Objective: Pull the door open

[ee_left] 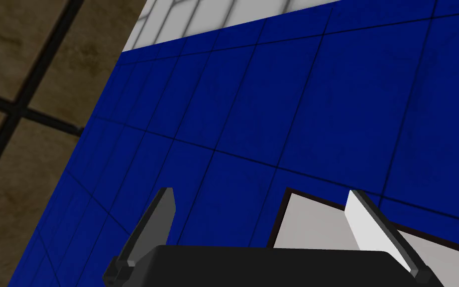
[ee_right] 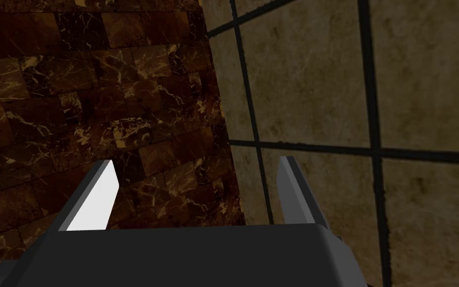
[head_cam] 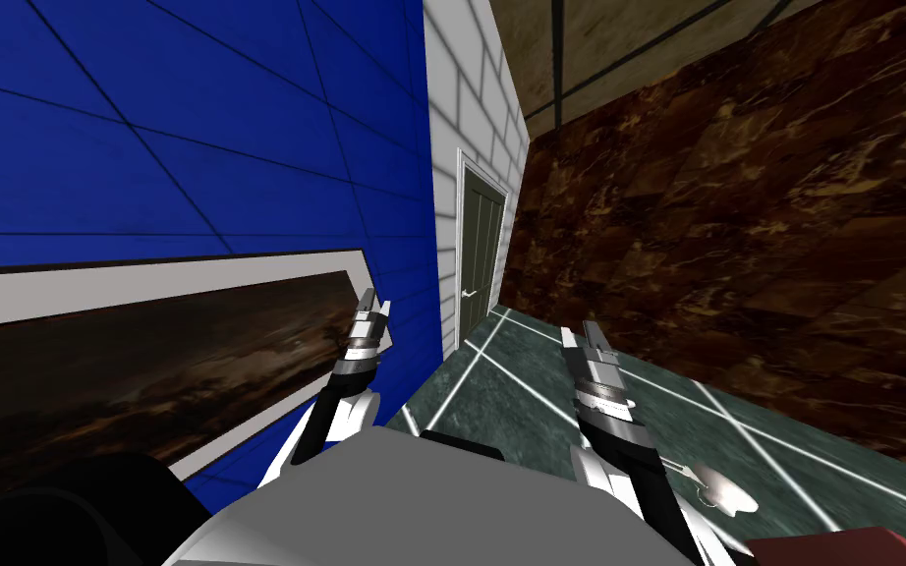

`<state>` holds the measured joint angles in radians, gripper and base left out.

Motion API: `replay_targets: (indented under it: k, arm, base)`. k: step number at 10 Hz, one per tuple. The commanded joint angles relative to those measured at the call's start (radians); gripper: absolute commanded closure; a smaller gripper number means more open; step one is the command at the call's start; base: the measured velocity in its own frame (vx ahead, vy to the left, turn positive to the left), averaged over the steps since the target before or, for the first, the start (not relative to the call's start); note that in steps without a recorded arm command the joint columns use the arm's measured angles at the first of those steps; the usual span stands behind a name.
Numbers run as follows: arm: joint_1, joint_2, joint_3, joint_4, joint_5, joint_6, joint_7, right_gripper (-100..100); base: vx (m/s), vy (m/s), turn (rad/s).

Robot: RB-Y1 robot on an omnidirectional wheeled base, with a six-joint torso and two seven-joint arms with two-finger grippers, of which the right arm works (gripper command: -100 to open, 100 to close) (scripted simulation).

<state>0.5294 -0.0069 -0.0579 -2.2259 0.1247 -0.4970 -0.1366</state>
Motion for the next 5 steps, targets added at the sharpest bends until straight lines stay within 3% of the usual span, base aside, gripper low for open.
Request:
replay_targets:
  k: [1,5]
  arm:
    - [-0.011,-0.007,-0.001,0.029,0.002,-0.007,-0.004,-100]
    - [-0.045,-0.026,-0.002,0.115,0.008,-0.03,-0.016,-100]
  base:
    - [0.028,0.013,0.132]
    - [0.094,-0.053,0.109]
